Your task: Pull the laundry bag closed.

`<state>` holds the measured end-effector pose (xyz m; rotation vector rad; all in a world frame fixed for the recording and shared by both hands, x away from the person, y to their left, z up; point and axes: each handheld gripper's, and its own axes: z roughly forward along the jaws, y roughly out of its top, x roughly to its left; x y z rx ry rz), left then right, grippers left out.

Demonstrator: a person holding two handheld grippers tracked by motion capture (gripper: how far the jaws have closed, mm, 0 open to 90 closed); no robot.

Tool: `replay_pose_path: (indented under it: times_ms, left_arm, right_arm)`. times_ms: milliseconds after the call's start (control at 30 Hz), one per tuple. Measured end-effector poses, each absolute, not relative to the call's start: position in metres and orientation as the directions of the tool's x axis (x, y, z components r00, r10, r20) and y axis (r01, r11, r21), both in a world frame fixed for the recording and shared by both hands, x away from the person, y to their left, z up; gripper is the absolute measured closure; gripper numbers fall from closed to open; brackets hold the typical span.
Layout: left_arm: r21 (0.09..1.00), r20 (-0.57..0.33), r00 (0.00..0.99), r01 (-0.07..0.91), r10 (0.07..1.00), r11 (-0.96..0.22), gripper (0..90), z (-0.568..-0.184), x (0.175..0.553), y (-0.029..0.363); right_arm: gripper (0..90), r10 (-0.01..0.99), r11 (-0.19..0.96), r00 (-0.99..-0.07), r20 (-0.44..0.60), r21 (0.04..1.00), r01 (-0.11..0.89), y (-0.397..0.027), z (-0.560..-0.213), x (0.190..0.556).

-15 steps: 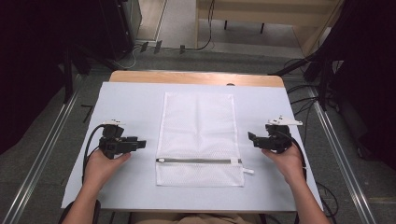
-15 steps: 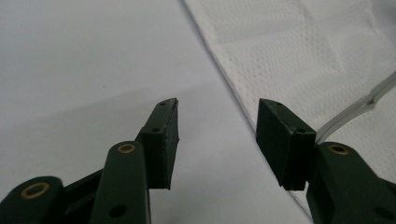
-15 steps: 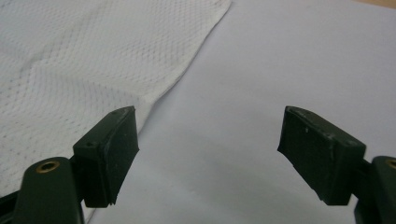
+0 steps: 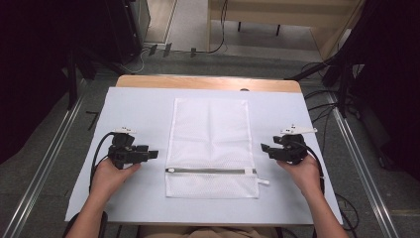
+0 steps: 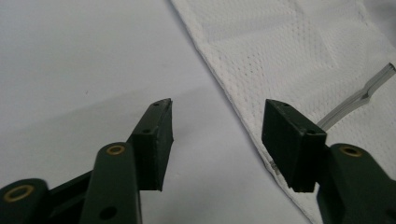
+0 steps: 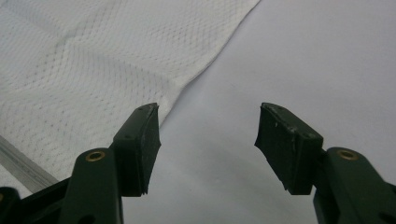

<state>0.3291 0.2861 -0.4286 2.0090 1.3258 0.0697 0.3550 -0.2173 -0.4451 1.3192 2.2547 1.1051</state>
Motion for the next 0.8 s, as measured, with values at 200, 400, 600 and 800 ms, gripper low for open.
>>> replay_pose_path:
  times_ms: [200,400,600,800]
  left_arm:
    - [0.575,-0.337,0.483,0.785,0.808,-0.229,37.8,-0.4307,0.3298,0.285]
    - [0.572,-0.347,0.477,0.79,0.808,-0.221,38.3,-0.4293,0.3299,0.2867]
    - [0.578,-0.34,0.489,0.783,0.803,-0.231,38.3,-0.4288,0.3283,0.2843]
    - [0.581,-0.344,0.49,0.781,0.801,-0.228,37.3,-0.4282,0.3283,0.2853]
  right_arm:
    - [41.4,0.834,0.287,-0.536,0.128,0.73,0.621,-0.2187,-0.4457,0.3547]
    - [40.1,0.837,0.263,-0.524,0.155,0.727,0.634,-0.2219,-0.4452,0.3557]
    - [39.8,0.839,0.257,-0.521,0.16,0.727,0.637,-0.2214,-0.4448,0.3558]
    - [41.3,0.839,0.25,-0.516,0.171,0.722,0.645,-0.2235,-0.4453,0.357]
